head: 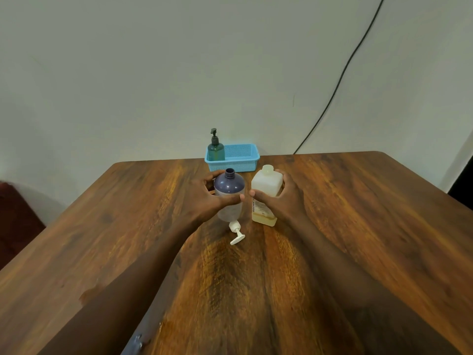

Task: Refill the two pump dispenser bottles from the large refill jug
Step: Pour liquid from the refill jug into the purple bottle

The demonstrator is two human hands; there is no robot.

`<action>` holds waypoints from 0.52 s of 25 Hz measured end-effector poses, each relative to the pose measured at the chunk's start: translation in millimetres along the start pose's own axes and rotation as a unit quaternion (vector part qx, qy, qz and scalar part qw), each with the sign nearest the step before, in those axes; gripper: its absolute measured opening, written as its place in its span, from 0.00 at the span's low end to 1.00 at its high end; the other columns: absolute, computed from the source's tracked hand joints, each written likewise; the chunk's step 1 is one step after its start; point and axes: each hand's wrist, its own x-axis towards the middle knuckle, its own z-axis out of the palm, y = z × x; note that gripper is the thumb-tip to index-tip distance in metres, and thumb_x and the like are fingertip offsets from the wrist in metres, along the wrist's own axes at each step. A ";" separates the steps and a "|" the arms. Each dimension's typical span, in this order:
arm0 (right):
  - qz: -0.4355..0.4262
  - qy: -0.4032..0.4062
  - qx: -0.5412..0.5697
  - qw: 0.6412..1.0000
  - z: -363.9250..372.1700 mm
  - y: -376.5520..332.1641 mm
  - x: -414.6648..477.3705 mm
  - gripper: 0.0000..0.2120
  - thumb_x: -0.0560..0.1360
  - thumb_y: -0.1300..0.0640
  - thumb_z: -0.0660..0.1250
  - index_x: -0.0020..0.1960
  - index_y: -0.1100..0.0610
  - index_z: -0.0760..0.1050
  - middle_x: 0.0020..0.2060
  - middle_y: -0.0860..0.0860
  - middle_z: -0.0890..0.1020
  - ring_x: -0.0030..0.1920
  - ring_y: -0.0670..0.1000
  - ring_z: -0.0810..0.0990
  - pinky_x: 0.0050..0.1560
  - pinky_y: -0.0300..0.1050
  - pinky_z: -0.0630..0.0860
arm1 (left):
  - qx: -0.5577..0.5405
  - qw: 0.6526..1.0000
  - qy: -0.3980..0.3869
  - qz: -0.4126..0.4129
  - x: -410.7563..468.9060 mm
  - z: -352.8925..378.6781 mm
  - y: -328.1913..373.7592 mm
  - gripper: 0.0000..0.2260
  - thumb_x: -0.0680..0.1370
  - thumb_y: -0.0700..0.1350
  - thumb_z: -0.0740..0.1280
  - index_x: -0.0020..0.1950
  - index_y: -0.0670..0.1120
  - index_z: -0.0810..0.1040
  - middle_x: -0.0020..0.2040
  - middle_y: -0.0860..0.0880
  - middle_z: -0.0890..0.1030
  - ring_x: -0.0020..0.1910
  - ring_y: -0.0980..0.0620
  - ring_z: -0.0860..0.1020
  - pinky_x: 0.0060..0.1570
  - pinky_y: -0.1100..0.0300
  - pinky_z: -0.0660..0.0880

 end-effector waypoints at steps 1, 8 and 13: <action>-0.010 0.000 0.000 1.000 0.0 1.2 3.0 0.45 0.63 0.36 0.81 0.73 0.49 0.67 0.67 0.51 0.77 0.64 0.54 0.78 0.61 0.56 0.81 | 0.005 1.000 0.000 0.001 1.3 0.2 -0.4 0.35 0.64 0.54 0.84 0.69 0.52 0.77 0.60 0.57 0.82 0.56 0.58 0.81 0.49 0.68 0.78; -0.149 0.085 -0.049 0.984 -11.3 -24.5 13.9 0.38 0.62 0.40 0.84 0.67 0.50 0.75 0.60 0.49 0.83 0.53 0.47 0.80 0.48 0.36 0.76 | 0.013 1.000 0.023 0.015 5.5 -3.3 -0.5 0.34 0.64 0.56 0.84 0.68 0.53 0.79 0.58 0.57 0.84 0.55 0.59 0.83 0.53 0.60 0.83; -0.269 0.091 -0.127 0.950 -20.8 -40.7 25.4 0.33 0.68 0.39 0.79 0.66 0.51 0.74 0.56 0.50 0.84 0.48 0.50 0.82 0.45 0.46 0.83 | 0.058 0.996 0.030 0.058 3.1 -4.1 7.5 0.35 0.63 0.58 0.84 0.68 0.53 0.79 0.58 0.57 0.83 0.54 0.60 0.82 0.50 0.67 0.80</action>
